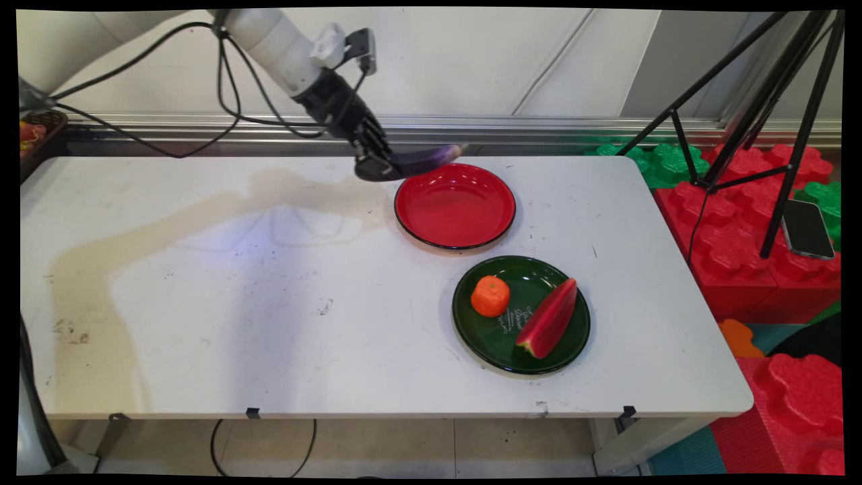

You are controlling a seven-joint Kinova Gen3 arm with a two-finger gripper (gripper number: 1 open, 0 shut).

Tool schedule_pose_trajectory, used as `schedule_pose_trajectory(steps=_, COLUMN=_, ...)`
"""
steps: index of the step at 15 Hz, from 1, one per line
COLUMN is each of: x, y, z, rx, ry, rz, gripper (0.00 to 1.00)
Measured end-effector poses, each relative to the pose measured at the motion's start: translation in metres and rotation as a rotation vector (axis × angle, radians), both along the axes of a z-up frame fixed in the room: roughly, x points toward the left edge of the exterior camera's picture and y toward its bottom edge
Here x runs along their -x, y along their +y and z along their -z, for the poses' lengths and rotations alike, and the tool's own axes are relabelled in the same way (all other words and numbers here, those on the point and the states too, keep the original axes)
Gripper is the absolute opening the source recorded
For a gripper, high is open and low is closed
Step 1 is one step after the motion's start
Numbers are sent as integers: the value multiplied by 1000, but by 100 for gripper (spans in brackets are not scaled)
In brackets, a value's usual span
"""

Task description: Place the picked object on the table

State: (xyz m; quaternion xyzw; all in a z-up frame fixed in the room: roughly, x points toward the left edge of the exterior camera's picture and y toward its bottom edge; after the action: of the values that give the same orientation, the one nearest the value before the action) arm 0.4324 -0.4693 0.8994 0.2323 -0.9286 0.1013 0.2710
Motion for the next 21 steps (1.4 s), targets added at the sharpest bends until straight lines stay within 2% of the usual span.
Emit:
schedule_pose_trajectory(steps=5, x=-24, y=24, z=-5, rx=-27, ry=-40, rz=-13, gripper=0)
schedule_pose_trajectory(steps=10, x=-49, y=45, z=5, rx=-70, ry=-88, rz=-45, gripper=0)
schedule_pose_trajectory(steps=21, x=-89, y=76, z=55, rx=-175, ry=-133, rz=-227, gripper=0)
